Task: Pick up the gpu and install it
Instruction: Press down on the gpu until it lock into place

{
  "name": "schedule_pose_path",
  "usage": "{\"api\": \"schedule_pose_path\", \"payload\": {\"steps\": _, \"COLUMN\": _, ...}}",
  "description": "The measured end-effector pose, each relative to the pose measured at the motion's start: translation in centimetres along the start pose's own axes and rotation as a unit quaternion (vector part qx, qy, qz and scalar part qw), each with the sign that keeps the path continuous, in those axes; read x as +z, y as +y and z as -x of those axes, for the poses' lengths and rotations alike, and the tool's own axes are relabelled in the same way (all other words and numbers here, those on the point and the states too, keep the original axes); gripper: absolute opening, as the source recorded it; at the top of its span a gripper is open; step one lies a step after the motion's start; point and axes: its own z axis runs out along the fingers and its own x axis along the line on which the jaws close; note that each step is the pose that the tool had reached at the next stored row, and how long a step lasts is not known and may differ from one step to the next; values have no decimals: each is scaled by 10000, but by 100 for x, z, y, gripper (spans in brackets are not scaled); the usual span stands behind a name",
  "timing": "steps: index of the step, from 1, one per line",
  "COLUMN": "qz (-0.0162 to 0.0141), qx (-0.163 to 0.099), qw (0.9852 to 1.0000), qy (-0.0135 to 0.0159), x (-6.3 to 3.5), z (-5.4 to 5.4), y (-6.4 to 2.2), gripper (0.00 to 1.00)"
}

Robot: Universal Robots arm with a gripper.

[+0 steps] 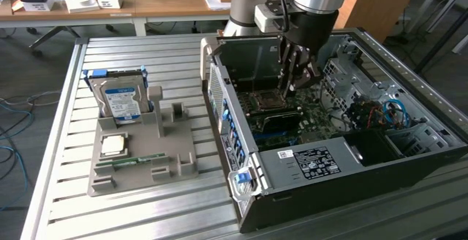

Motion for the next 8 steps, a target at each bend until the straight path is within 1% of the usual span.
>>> {"api": "schedule_pose_path", "payload": {"steps": 7, "qz": 0, "qx": 0, "qw": 10000, "qy": 0, "x": 0, "z": 0, "y": 0, "gripper": 33}}
{"api": "schedule_pose_path", "payload": {"steps": 8, "qz": 0, "qx": 0, "qw": 10000, "qy": 0, "x": 0, "z": 0, "y": 0, "gripper": 35}}
